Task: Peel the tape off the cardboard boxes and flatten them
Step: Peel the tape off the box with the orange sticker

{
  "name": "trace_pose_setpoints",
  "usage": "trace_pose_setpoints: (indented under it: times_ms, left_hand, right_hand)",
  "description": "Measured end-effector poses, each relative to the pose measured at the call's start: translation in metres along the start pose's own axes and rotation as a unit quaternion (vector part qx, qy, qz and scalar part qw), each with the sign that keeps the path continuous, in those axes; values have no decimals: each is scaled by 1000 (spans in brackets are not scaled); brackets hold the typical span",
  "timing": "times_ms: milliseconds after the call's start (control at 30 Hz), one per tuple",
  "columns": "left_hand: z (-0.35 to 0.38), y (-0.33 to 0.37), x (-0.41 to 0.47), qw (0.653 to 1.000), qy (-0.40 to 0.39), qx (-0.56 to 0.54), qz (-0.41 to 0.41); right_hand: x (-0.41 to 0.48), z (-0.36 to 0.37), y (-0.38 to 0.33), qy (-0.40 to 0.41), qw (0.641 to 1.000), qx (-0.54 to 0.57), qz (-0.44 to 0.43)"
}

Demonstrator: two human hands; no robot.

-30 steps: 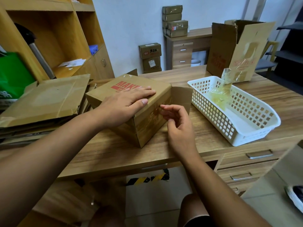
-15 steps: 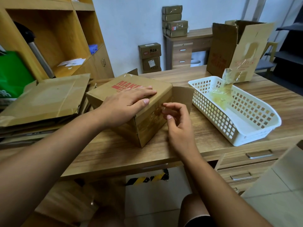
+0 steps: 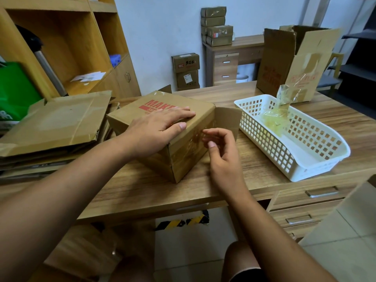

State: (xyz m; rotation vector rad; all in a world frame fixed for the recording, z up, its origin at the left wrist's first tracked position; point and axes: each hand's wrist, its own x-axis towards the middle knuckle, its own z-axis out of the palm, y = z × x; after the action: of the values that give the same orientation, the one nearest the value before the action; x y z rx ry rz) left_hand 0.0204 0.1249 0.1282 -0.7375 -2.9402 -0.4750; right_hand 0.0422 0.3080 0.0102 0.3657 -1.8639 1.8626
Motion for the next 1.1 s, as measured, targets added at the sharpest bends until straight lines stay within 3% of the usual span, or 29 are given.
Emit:
trace_pose_setpoints:
  times_ms: [400, 867, 1100]
  left_hand:
    - [2, -1, 1, 1000, 9, 3, 1]
    - [2, -4, 1, 1000, -3, 14, 13]
    - [1, -3, 0, 1000, -8, 10, 9]
  right_hand:
    - [-4, 2, -3, -33, 999, -30, 3]
    - [9, -1, 4, 29, 998, 34, 49]
    - [39, -9, 9, 76, 995, -25, 63]
